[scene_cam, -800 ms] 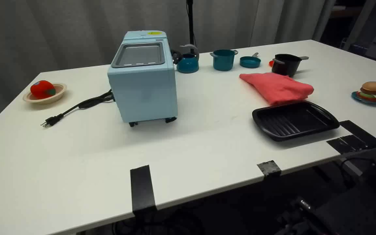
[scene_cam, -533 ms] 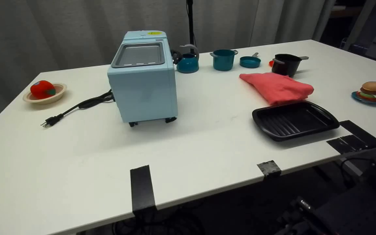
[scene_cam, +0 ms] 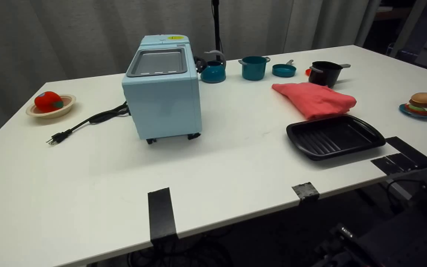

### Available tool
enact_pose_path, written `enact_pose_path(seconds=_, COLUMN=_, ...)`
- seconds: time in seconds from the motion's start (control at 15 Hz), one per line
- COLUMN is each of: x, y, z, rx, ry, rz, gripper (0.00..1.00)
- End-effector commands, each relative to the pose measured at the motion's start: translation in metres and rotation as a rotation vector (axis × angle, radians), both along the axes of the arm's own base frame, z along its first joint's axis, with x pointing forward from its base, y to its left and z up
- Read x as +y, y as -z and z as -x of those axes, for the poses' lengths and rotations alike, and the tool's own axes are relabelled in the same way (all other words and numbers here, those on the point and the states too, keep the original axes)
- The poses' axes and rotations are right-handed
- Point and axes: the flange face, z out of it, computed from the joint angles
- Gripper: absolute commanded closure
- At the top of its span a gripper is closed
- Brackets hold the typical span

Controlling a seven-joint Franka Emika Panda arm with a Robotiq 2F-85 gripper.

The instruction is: Spread the clothe

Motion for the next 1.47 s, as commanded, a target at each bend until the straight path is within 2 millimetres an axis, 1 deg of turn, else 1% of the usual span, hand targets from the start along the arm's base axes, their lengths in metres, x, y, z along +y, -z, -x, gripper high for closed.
enact_pose_path(seconds=0.0, x=0.0, y=-0.001, z=0.0, rx=0.001, ry=0.0, rz=0.0, gripper=0.0)
enact_pose_path(seconds=0.93, x=0.0, y=-0.001, z=0.0, rx=0.001, ry=0.0, rz=0.0, gripper=0.0)
enact_pose_path(seconds=1.07, x=-0.014, y=-0.003, z=-0.009, rx=0.001, ry=0.013, rz=-0.003, gripper=0.0)
enact_pose_path(seconds=1.13, x=-0.025, y=-0.005, z=-0.014, rx=-0.002, ry=0.025, rz=-0.004, gripper=0.0)
enact_pose_path(seconds=1.4, x=-0.086, y=-0.008, z=-0.035, rx=-0.014, ry=0.103, rz=-0.016, gripper=0.0)
